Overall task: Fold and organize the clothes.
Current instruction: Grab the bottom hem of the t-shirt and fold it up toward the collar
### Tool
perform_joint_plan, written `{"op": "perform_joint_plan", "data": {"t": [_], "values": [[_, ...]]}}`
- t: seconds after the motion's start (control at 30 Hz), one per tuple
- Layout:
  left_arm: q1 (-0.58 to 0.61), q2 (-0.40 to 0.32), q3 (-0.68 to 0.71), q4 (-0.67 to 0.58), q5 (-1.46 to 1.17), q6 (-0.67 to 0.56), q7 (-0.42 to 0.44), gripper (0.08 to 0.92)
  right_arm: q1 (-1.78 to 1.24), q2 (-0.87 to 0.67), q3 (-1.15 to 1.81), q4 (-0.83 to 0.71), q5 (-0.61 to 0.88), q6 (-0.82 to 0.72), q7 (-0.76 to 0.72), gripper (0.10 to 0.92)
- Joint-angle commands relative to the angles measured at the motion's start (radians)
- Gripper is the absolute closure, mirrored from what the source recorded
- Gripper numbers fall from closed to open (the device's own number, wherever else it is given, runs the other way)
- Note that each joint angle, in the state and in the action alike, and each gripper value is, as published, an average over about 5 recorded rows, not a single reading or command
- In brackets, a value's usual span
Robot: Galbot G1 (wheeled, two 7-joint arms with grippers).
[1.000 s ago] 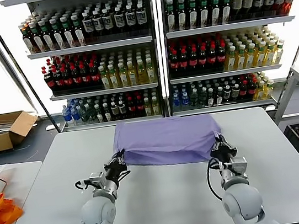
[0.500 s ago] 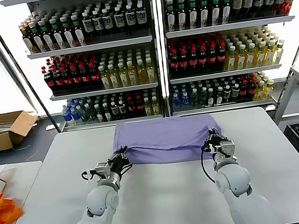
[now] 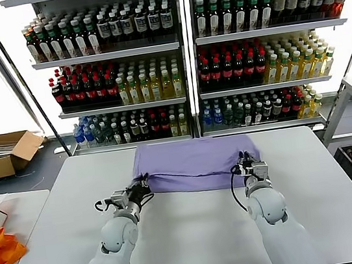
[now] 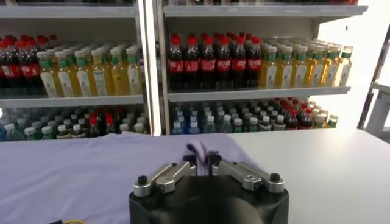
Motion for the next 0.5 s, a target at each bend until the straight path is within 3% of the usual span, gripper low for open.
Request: {"op": "perform_joint_plan", "data": {"t": [0.03, 0.37, 0.5], "values": [[0.041, 0.006, -0.013, -0.082, 0.006, 0.032, -0.006, 0.705, -0.028, 0.024, 0.037, 0.070, 0.045, -0.007, 0.054, 0.568], [0.112, 0.027, -0.021, -0.187, 0.063, 0.093, -0.011, 0.419, -0.186, -0.019, 0.077, 0.196, 0.041, -0.036, 0.081, 0.282], [0.109, 0.027, -0.024, -0.173, 0.065, 0.095, -0.013, 0.307, -0.232, -0.026, 0.095, 0.234, 0.045, -0.047, 0.088, 0.215]]}}
